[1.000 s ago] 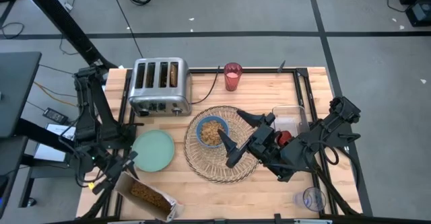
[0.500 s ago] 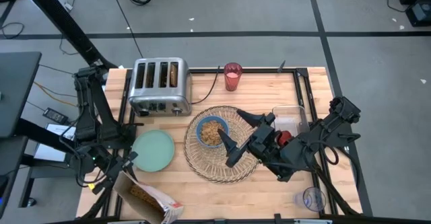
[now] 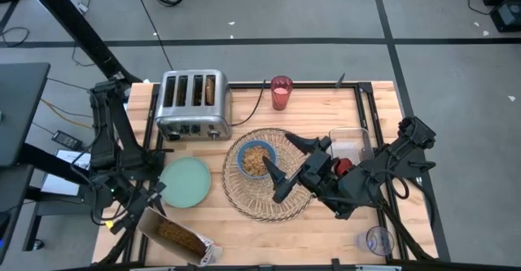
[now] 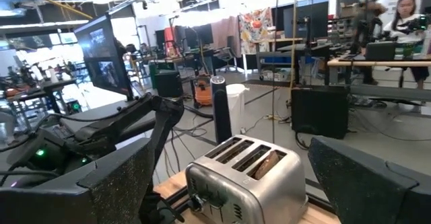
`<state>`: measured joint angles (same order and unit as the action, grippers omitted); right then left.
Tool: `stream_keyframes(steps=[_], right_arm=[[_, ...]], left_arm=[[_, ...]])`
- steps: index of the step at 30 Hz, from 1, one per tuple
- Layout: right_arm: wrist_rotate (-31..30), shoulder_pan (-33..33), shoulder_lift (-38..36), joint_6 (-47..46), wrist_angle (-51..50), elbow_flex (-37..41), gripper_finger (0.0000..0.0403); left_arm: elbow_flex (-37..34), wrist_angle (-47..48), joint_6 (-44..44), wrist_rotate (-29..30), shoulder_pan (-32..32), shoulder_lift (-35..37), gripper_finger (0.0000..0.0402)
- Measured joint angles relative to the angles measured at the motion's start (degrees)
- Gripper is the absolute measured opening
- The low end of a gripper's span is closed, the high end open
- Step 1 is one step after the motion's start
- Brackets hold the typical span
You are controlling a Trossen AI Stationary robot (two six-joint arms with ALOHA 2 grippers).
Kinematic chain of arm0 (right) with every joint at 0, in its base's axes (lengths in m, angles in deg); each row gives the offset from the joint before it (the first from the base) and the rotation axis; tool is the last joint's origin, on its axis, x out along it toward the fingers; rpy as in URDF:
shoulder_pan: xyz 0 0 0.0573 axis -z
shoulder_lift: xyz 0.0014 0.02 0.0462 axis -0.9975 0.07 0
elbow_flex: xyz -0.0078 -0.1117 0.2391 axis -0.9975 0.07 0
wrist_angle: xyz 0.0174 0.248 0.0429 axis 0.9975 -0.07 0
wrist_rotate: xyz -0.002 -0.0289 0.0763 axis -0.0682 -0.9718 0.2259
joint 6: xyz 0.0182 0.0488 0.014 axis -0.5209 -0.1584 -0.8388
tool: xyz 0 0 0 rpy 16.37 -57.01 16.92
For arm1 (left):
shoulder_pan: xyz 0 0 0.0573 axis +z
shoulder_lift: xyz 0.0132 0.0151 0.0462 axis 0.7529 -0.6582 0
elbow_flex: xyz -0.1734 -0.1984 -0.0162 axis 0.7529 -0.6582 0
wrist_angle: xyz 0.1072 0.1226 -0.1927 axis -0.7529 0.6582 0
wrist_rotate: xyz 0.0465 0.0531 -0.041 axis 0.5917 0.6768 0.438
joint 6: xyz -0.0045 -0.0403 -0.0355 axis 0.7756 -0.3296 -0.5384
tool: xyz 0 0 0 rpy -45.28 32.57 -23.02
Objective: Arrange a breakfast setting
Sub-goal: Pour the cereal into the bowl
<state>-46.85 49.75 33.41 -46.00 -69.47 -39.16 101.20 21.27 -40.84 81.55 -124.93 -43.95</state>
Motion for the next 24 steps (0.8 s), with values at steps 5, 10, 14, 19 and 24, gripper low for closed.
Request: stream_keyframes(steps=[5,10,14,19,24], right_arm=[[2.97,0.97,0.77,-0.1,-0.06,0.01,0.0395],[6.24,2.14,2.44,-0.84,-1.02,0.02,0.0395],[10.24,3.34,4.11,-2.06,-0.78,0.02,0.0395],[15.58,4.7,8.77,-4.09,0.59,0.02,0.0395],[19.56,5.71,14.37,-6.39,2.39,0.02,0.0384]], left_arm=[[1.9,1.5,3.05,3.03,0.0,0.04,0.0278],[2.91,3.4,2.74,3.39,0.0,0.04,0.0277],[4.09,5.71,1.74,3.26,-0.02,0.04,0.0277],[5.23,6.82,1.51,3.19,-0.02,0.09,0.0277],[5.28,7.44,1.05,2.74,-0.02,0.01,0.0276]])
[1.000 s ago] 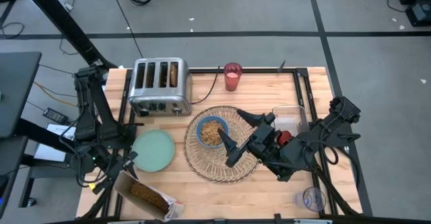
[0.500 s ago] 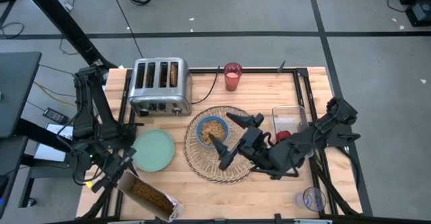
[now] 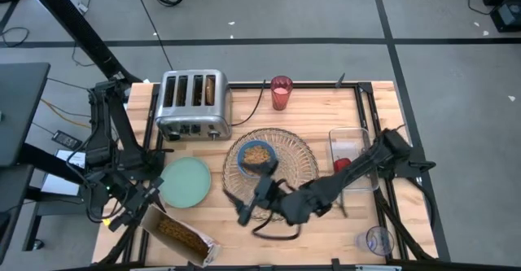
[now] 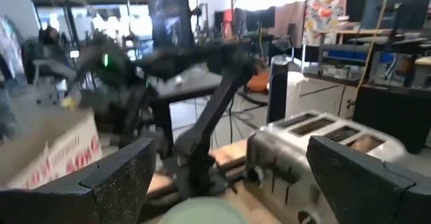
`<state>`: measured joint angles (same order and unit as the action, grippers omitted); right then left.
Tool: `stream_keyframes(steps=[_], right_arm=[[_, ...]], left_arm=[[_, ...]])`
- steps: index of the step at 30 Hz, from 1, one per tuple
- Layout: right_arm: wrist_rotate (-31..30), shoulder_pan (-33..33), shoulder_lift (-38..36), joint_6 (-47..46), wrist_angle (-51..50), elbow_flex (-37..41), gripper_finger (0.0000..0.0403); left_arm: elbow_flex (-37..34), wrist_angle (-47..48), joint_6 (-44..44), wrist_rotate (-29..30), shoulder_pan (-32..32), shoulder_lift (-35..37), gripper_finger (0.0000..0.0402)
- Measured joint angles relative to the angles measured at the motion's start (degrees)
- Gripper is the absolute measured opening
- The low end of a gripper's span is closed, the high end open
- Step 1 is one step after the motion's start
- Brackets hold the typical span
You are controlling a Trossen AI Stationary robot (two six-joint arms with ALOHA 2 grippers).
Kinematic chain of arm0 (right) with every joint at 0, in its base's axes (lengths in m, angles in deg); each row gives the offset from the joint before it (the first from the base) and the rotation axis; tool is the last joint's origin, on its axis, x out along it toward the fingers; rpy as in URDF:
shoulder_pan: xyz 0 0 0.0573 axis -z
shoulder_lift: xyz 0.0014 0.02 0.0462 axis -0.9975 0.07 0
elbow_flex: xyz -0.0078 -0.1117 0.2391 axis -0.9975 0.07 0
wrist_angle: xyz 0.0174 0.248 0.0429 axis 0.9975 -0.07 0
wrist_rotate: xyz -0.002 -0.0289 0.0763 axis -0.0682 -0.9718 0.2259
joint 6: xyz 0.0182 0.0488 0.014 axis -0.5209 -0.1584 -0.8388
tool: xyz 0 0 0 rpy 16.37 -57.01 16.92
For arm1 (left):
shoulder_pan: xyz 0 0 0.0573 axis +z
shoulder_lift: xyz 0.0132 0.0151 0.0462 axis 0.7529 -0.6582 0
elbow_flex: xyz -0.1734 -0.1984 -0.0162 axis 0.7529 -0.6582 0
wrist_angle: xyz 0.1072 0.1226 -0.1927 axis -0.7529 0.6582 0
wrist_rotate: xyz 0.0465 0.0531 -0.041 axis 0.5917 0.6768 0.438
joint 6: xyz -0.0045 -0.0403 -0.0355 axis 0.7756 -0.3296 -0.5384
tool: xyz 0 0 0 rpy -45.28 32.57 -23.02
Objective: Arrange a breakfast setting
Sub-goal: Pour the cereal into the bowl
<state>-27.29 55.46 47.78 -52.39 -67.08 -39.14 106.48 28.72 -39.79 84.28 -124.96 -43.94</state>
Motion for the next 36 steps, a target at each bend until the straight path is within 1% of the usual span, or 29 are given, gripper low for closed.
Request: stream_keyframes(steps=[5,10,13,15,20,25,30,36], right_arm=[[1.67,0.36,3.35,-3.55,0.76,0.0,0.0375],[3.7,-0.02,4.94,-4.89,-0.88,-0.01,0.0375],[4.66,-0.34,5.78,-7.46,-1.86,0.0,0.0375],[5.85,-0.39,6.24,-8.73,-1.95,-0.02,0.0375],[7.82,-0.37,6.31,-11.54,-6.1,-0.02,0.0375],[9.64,-0.37,6.31,-12.18,-6.92,-0.02,0.0374],[9.73,-0.35,6.31,-12.24,-7.05,-0.02,0.0374],[10.13,-0.34,6.31,-13.06,-7.14,-0.02,0.0374]], left_arm=[[0.04,1.01,-2.11,-0.01,0.0,-0.06,0.0278],[0.07,3.63,-5.39,0.79,0.31,-0.03,0.0297],[0.07,3.6,-4.5,0.81,0.79,-0.03,0.031],[0.07,3.48,-3.29,0.39,0.77,-0.03,0.0312],[0.3,2.93,-3.14,-0.18,0.74,0.05,0.0314],[3.97,5.86,-3.06,-0.59,0.74,0.01,0.0314],[8.37,8.07,-2.92,-0.59,0.73,0.03,0.0314],[15.01,13.08,-2.32,-0.47,0.74,-0.01,0.0314]])
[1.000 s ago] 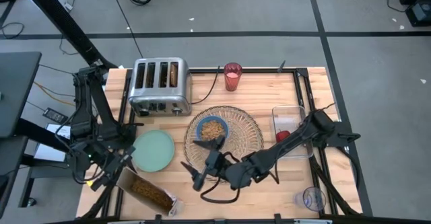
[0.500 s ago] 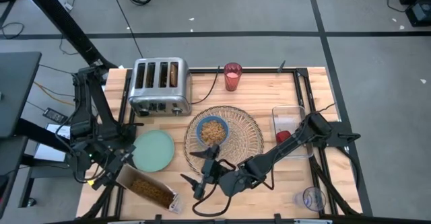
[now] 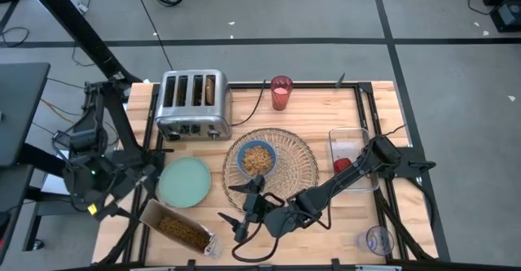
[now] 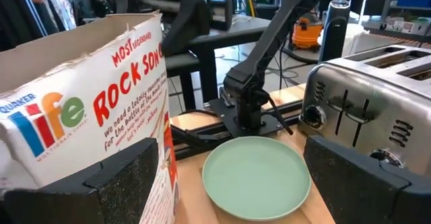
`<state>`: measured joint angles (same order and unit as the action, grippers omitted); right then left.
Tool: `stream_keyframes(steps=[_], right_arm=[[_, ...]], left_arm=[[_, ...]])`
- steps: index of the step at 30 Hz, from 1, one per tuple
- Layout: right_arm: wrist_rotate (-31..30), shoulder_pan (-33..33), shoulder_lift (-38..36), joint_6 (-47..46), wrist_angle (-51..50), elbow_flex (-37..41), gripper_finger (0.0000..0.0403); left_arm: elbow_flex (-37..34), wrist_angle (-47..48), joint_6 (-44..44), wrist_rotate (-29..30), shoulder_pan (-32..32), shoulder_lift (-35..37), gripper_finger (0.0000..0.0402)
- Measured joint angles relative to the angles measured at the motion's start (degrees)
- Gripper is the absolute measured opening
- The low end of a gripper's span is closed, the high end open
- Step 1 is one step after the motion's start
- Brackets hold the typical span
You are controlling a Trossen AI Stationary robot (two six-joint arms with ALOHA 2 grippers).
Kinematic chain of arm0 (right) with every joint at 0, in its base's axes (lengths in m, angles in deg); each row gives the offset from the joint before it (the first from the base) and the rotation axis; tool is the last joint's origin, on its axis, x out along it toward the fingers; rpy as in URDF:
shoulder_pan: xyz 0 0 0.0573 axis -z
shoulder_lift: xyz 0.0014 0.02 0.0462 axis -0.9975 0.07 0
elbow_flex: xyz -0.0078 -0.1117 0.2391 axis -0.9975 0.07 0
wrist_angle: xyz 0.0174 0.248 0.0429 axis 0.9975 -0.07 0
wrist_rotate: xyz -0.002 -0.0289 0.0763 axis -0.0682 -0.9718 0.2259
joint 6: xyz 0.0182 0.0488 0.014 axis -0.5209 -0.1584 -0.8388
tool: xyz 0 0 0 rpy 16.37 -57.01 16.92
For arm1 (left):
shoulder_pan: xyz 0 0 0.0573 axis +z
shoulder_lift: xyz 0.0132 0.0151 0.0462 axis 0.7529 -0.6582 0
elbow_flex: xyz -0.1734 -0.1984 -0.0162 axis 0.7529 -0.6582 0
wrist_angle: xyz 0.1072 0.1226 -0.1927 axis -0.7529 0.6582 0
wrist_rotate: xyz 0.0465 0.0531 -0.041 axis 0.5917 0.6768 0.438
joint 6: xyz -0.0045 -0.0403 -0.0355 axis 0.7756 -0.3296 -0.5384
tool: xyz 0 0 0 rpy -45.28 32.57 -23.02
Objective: Arrange a breakfast setting
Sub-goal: Pour the cereal into the bowl, then adjust the blue bowl on the brown mat
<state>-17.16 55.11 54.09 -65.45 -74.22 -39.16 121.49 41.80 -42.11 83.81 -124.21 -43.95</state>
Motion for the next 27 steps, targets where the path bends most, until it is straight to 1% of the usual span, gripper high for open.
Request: stream_keyframes(steps=[7,13,17,21,25,27], right_arm=[[0.9,-0.02,0.0,-0.2,0.0,0.0,0.0374],[1.11,-0.11,-0.02,-0.08,0.02,0.0,0.0374],[1.05,-0.13,-0.38,2.61,-0.11,0.0,0.0374],[0.08,-0.13,-2.49,3.51,-0.5,0.0,0.0374],[-1.7,-0.13,-5.53,5.84,-2.21,0.0,0.0374],[-2.19,-0.11,-7.78,5.74,-4.45,0.0,0.0374]], left_arm=[[6.27,1.42,4.26,1.99,0.0,0.0,0.0314],[11.91,1.58,8.33,6.07,0.0,0.0,0.0314],[15.13,0.99,10.94,9.33,0.06,-0.02,0.0314],[16.95,-2.01,12.91,14.28,0.07,-0.07,0.0314],[16.48,-8.29,17.6,19.18,0.18,-0.59,0.0314],[16.44,-10.05,17.86,21.32,1.13,-1.84,0.0314]])
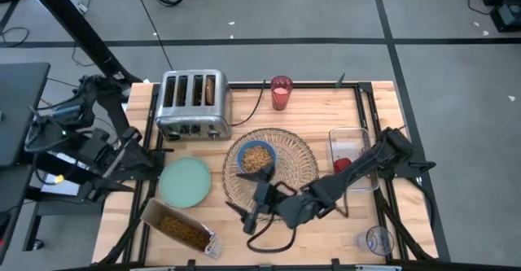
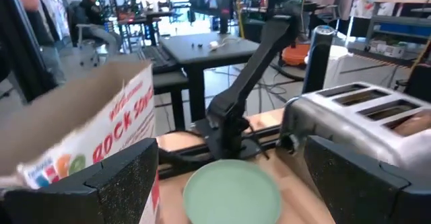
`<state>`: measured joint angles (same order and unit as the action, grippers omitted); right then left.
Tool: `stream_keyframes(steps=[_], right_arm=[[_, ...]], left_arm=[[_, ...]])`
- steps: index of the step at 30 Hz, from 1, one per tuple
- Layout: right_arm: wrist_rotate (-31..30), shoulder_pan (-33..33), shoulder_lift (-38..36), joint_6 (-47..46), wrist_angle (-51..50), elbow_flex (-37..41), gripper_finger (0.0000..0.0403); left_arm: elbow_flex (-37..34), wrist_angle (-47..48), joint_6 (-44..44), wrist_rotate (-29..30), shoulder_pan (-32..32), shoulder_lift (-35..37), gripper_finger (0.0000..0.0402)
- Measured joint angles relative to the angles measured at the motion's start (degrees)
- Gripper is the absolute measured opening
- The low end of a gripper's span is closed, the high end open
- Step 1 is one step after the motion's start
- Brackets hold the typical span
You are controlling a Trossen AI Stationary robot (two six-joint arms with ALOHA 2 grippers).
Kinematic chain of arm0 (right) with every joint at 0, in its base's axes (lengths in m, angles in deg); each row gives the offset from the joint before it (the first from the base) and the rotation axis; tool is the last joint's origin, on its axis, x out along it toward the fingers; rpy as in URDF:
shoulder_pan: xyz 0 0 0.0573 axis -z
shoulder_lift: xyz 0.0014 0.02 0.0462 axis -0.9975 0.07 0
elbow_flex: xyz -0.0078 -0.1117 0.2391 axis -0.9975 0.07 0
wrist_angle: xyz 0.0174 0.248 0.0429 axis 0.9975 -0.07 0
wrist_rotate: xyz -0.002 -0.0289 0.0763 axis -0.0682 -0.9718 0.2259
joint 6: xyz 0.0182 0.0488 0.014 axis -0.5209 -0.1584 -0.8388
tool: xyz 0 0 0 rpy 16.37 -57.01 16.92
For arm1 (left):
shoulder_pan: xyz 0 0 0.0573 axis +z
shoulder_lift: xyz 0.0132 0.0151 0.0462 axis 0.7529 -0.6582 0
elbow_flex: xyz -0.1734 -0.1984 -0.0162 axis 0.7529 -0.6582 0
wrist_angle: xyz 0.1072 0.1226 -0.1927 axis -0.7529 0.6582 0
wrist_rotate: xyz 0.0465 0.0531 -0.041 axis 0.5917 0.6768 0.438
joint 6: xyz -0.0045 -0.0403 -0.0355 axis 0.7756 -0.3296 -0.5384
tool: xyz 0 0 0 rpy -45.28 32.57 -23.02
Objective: Arrange a breakfast setting
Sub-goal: Adjust the blue bowl on the brown mat
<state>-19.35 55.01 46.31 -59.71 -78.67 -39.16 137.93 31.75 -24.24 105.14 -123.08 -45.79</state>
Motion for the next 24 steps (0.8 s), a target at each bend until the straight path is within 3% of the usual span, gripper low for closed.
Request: stream_keyframes(steps=[5,12,20,24], right_arm=[[-0.4,0.91,-7.81,-4.86,-8.71,0.0,0.0374],[1.94,2.29,-19.15,-11.86,-28.04,0.0,0.0373],[5.18,2.71,-29.97,-25.39,-52.27,0.0,0.0361],[6.64,3.12,-33.74,-29.7,-64.55,0.0,0.035]], left_arm=[[-0.02,-2.35,-0.73,2.7,6.31,-5.21,0.0314],[-0.09,-12.51,-2.3,1.45,21.48,-11.99,0.0313],[-0.09,-20.22,-3.85,-13.69,43.8,-17.83,0.0313],[-0.09,-20.8,-5.28,-16.22,53.26,-20.26,0.0313]])
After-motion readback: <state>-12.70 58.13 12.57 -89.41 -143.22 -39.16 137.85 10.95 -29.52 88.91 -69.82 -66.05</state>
